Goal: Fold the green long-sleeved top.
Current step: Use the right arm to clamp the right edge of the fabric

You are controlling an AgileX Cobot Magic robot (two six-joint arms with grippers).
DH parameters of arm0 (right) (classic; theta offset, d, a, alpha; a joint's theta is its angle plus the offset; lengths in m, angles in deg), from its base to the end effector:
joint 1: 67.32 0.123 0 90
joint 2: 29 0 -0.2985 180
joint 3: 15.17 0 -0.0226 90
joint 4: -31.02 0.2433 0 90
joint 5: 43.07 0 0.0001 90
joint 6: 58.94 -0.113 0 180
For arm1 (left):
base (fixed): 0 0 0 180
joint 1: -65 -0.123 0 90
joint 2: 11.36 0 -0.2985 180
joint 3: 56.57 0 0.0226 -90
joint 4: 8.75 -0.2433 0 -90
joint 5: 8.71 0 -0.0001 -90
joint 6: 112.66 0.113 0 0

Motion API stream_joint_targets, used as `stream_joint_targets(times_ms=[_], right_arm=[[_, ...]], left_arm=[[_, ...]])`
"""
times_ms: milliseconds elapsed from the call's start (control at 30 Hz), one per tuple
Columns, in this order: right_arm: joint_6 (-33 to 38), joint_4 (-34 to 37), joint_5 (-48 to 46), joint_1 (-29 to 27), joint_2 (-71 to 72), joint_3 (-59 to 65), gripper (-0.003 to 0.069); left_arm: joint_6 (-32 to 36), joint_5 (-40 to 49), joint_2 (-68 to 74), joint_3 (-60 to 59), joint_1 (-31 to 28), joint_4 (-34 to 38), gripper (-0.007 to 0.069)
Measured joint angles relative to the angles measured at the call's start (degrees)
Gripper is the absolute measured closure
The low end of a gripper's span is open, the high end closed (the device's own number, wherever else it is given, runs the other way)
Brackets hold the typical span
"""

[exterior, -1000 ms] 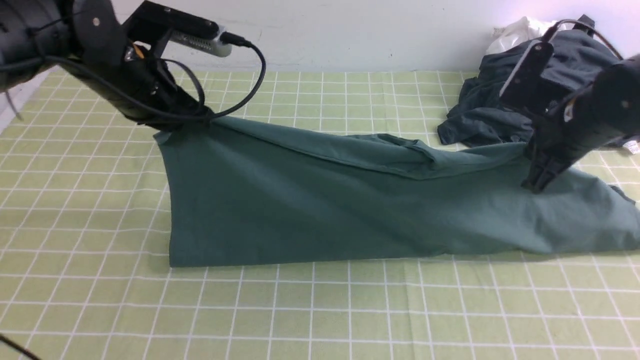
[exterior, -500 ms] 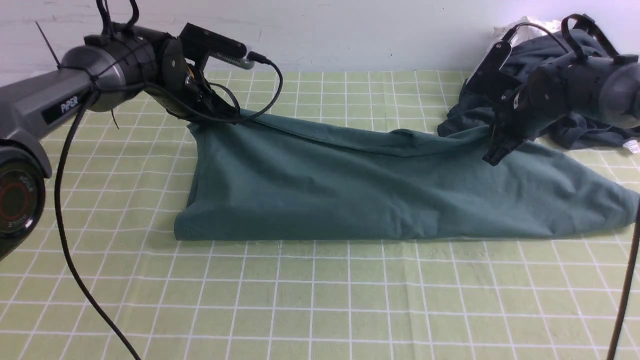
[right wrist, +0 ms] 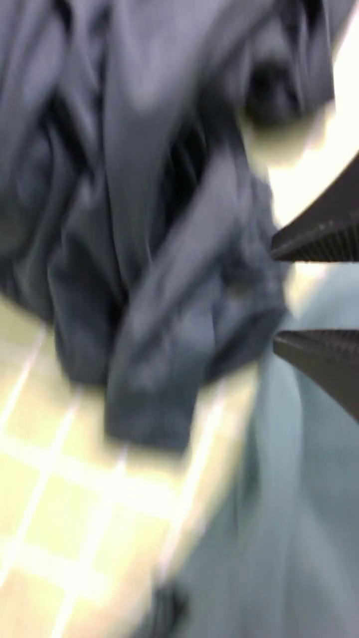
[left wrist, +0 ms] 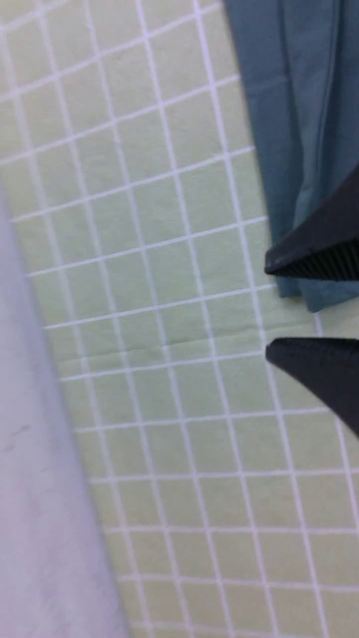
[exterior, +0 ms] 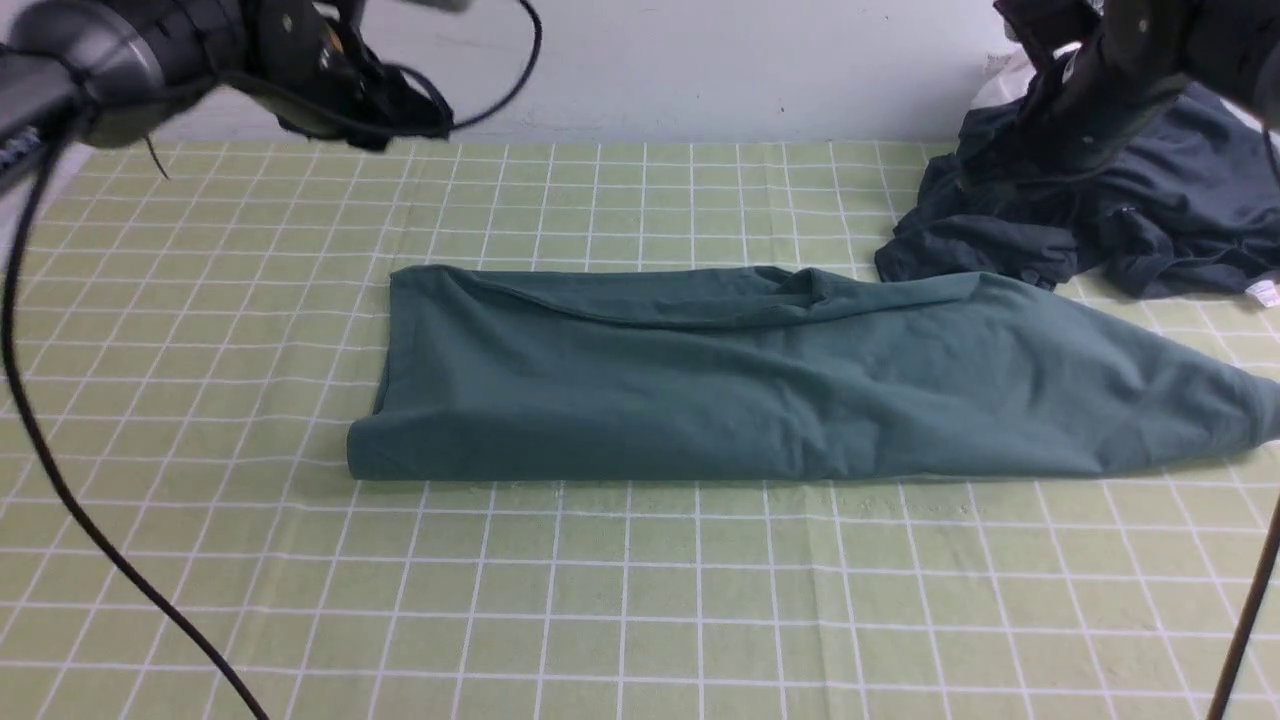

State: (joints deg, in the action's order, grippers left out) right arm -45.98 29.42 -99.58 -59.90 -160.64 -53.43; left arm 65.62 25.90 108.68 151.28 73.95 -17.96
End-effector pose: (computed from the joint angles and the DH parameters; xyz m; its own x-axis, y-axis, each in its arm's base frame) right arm 0.4953 0.0619 0.2565 -0.8047 -0.3460 -0.4824 -0.3193 0.9373 -0.1396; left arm 0.4796 -0.0651 0.3277 -0.5754 0.1939 -0.7946 0.1424 0.9804 0.1361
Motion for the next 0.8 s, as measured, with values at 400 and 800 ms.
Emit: stream_joint_targets(times_ms=[400, 800], right_arm=[[27.15, 28.43, -0.13, 3.46, -11.68, 0.00, 0.0673], [23.18, 29.02, 18.01, 2.85, -15.58, -2.64, 0.0673]], left_arm=[[1.16, 3.25, -32.59, -24.91, -0.06, -1.14, 0.0629], [1.16, 1.45, -56.47, -58.52, -0.06, -5.97, 0.0629]])
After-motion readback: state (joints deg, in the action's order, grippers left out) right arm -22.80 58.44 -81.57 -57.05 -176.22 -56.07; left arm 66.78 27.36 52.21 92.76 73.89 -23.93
